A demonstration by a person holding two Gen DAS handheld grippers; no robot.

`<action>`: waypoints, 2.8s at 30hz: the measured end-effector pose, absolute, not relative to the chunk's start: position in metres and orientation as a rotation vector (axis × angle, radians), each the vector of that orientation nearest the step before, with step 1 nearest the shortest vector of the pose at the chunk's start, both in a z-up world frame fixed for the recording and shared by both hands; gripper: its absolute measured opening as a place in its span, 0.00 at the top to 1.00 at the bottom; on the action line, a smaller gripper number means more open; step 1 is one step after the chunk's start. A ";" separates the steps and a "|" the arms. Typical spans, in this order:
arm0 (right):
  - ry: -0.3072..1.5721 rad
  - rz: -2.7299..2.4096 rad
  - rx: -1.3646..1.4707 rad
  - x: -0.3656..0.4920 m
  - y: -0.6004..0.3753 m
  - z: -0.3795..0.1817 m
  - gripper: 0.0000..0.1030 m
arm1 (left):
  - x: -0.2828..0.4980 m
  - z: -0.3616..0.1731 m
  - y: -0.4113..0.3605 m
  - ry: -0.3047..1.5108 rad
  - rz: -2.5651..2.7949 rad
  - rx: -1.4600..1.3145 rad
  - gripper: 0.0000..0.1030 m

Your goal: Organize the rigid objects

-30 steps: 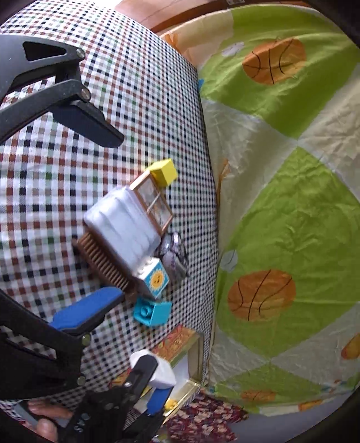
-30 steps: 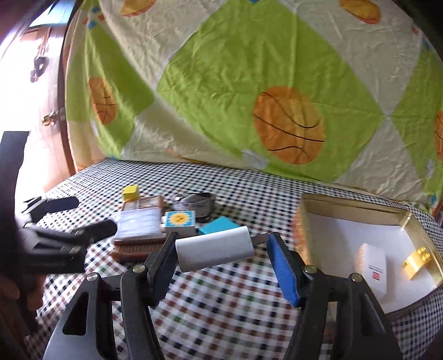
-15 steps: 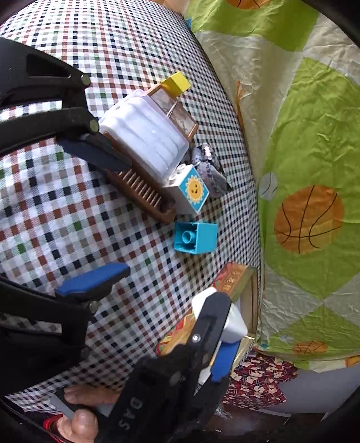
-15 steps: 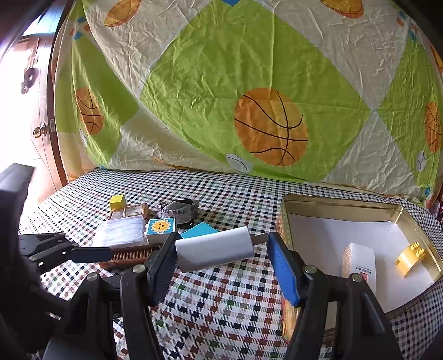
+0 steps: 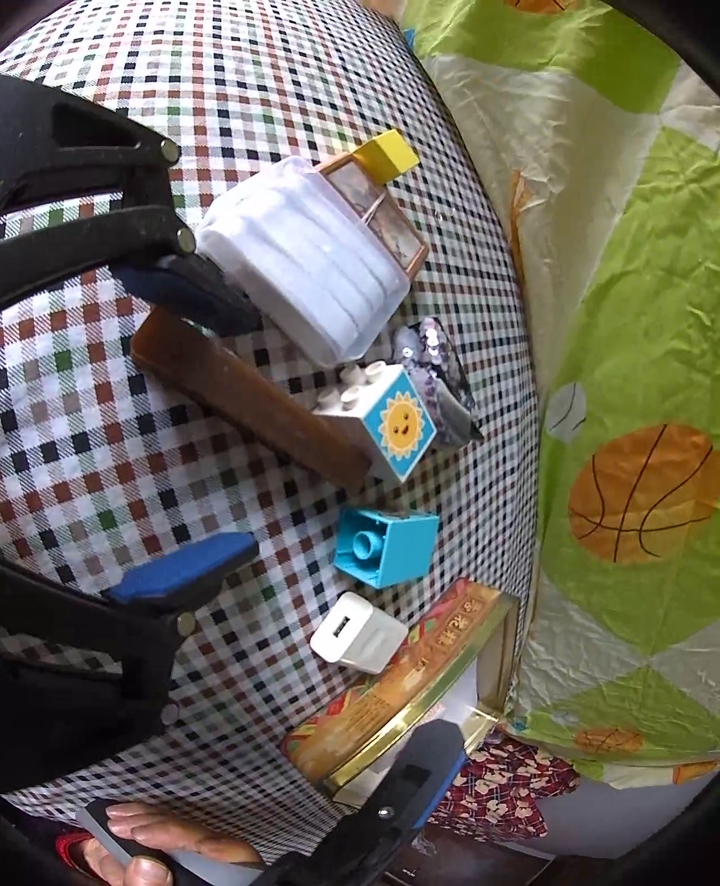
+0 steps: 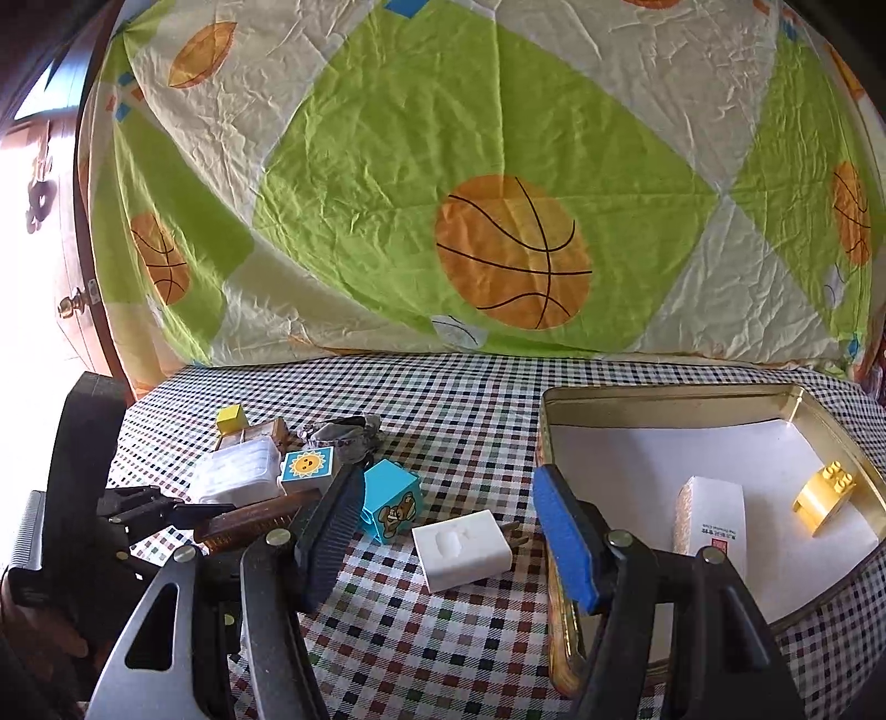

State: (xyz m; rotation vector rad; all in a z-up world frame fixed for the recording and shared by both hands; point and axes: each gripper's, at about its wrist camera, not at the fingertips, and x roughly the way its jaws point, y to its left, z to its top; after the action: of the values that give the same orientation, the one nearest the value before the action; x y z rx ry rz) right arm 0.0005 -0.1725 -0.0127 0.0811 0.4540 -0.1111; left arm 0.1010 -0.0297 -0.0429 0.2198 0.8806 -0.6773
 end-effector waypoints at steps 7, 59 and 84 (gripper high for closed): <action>0.362 -0.124 0.224 -0.030 -0.207 0.000 0.37 | 0.111 -0.040 -0.013 0.881 -0.601 0.148 0.77; 0.507 0.017 0.152 0.013 -0.158 -0.003 0.41 | 0.088 -0.037 0.009 0.720 -0.675 -0.018 0.87; 0.305 -0.191 0.179 -0.043 -0.274 0.024 0.41 | 0.031 0.023 -0.094 0.507 -0.731 -0.032 0.87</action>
State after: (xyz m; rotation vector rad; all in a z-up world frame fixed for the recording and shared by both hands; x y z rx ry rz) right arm -0.0430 -0.2736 0.0243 0.1785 0.3052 -0.1915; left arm 0.0307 -0.0940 0.0233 -0.0324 0.5066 -0.7309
